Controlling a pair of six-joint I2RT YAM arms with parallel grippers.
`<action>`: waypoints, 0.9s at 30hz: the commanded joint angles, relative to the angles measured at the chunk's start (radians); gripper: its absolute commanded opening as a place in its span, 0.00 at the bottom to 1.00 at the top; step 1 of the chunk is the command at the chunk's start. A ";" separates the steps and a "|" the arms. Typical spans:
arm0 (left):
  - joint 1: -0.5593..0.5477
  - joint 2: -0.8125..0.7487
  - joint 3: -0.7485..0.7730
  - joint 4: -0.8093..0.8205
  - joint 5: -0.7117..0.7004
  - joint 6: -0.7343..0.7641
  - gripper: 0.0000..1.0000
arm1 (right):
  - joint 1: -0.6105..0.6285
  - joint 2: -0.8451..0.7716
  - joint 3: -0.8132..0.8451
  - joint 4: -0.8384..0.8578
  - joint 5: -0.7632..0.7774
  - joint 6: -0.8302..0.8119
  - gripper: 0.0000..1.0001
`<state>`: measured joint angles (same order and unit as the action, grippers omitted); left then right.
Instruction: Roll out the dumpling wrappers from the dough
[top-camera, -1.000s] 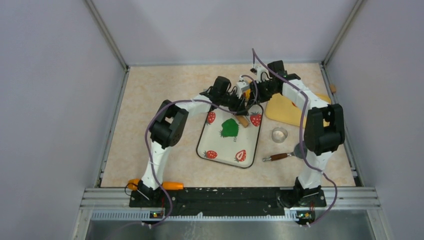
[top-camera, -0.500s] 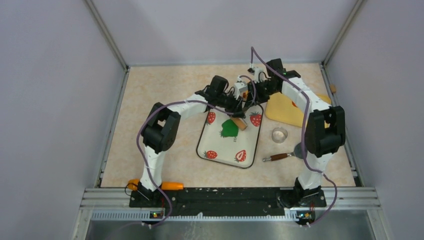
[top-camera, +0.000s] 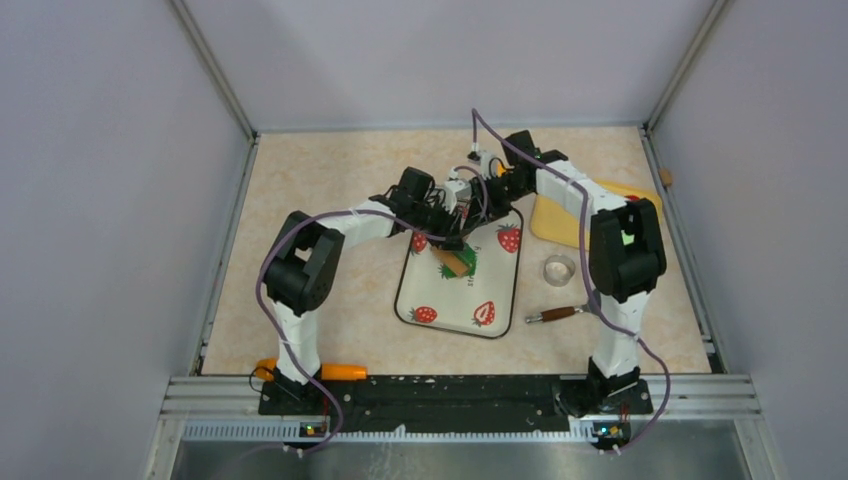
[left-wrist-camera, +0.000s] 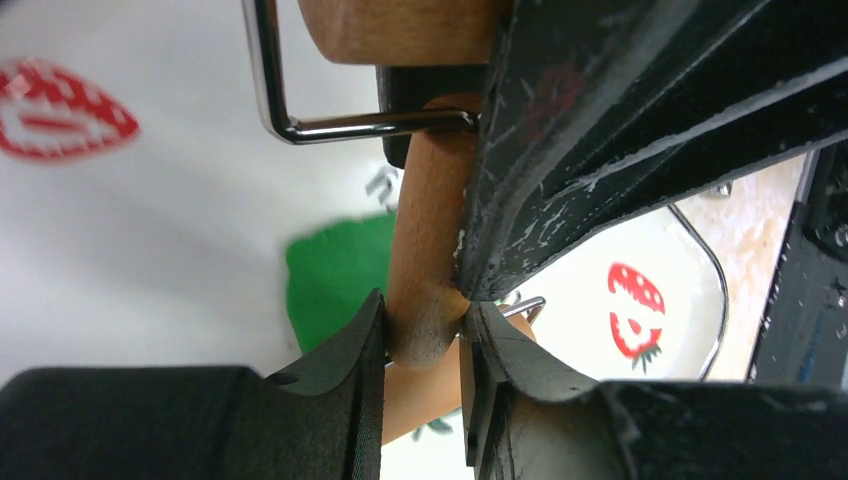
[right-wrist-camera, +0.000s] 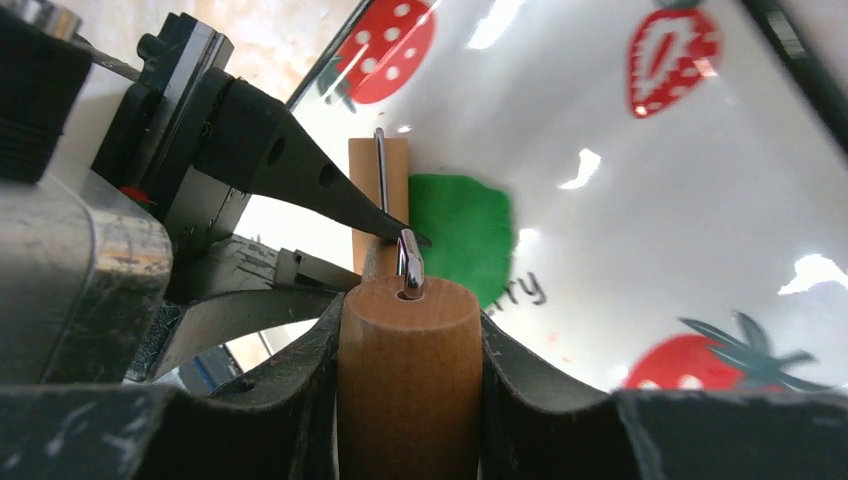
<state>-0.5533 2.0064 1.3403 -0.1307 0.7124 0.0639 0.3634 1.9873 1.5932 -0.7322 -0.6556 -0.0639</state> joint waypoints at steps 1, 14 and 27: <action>0.004 -0.072 -0.098 -0.022 -0.082 -0.049 0.00 | 0.118 0.065 -0.128 -0.054 0.147 -0.097 0.00; 0.025 -0.219 -0.091 -0.089 -0.083 0.003 0.00 | 0.134 0.037 -0.013 -0.095 0.104 -0.088 0.00; -0.052 -0.003 0.189 -0.019 -0.052 -0.053 0.00 | 0.022 -0.044 -0.035 -0.151 0.178 -0.271 0.00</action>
<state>-0.5949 1.9789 1.4391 -0.2340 0.6472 0.1028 0.3267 1.9305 1.6295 -0.8158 -0.6643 -0.1226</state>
